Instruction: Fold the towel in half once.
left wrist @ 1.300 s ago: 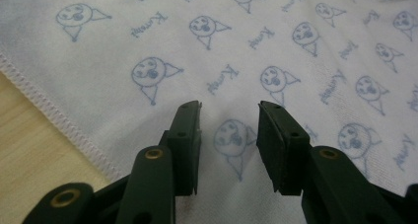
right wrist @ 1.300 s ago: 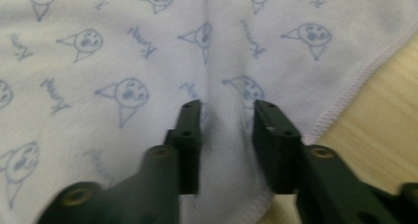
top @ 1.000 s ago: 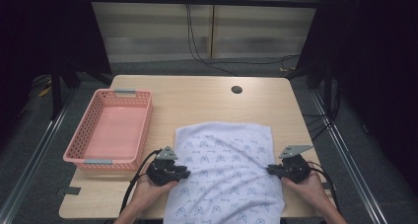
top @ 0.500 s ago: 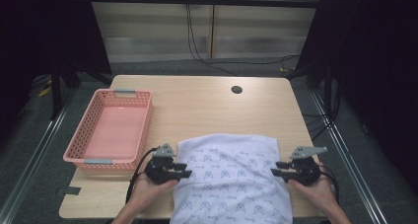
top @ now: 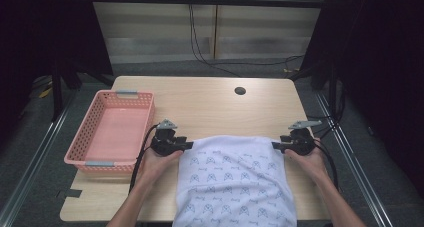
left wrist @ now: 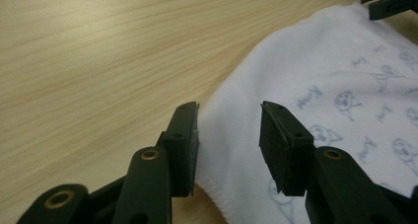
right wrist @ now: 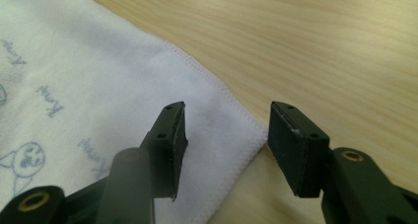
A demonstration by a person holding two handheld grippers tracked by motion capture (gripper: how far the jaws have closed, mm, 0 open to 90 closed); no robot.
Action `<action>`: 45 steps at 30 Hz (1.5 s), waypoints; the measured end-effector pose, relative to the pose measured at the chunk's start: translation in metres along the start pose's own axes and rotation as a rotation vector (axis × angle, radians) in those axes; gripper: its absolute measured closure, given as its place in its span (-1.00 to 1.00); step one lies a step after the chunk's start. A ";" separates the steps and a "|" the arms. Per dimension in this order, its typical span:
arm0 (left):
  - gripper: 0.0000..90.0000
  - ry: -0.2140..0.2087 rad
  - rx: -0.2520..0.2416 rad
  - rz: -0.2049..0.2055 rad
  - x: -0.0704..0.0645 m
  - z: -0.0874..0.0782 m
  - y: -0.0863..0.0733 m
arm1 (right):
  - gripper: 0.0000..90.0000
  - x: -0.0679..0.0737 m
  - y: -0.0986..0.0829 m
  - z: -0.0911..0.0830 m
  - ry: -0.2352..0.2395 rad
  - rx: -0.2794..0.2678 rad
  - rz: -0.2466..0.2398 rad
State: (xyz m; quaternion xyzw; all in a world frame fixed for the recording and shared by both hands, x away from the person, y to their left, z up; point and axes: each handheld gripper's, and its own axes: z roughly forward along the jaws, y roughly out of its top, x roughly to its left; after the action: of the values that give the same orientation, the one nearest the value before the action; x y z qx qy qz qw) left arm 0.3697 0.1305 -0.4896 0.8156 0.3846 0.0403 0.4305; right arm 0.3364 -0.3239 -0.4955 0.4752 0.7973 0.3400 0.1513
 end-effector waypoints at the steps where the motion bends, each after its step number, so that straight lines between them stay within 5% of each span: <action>1: 0.26 0.001 0.009 -0.014 0.002 0.001 -0.001 | 0.08 0.001 0.000 0.002 -0.003 -0.002 -0.004; 6: 0.13 0.006 0.026 -0.031 0.005 0.005 -0.003 | 0.21 0.010 -0.003 0.006 0.019 0.009 -0.041; 12: 0.09 -0.015 0.055 -0.020 0.000 0.016 -0.006 | 0.79 0.016 -0.005 0.004 0.057 0.015 -0.034; 16: 0.71 -0.051 0.031 0.007 -0.007 0.018 -0.006 | 0.86 0.014 -0.004 0.003 0.100 -0.002 0.023; 20: 0.86 -0.076 -0.001 -0.006 -0.005 0.012 -0.002 | 0.87 0.010 0.002 -0.005 0.120 -0.064 0.057; 22: 0.87 -0.079 -0.029 -0.020 -0.004 0.004 0.003 | 0.87 0.007 0.007 -0.012 0.115 -0.101 0.067; 27: 0.87 -0.064 -0.081 0.025 -0.003 -0.024 0.030 | 0.87 0.000 0.030 -0.033 0.116 -0.194 0.076; 36: 0.87 -0.104 -0.187 -0.005 0.010 -0.048 0.059 | 0.87 0.000 0.069 -0.058 0.130 -0.283 0.049; 45: 0.87 -0.050 -0.261 0.023 0.021 -0.078 0.103 | 0.87 -0.004 0.121 -0.078 0.133 -0.356 0.016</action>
State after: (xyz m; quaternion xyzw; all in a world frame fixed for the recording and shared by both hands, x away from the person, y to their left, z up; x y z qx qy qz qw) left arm 0.4144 0.1631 -0.3710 0.7579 0.3558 0.0746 0.5417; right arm 0.3737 -0.3204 -0.3564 0.4236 0.7290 0.5077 0.1771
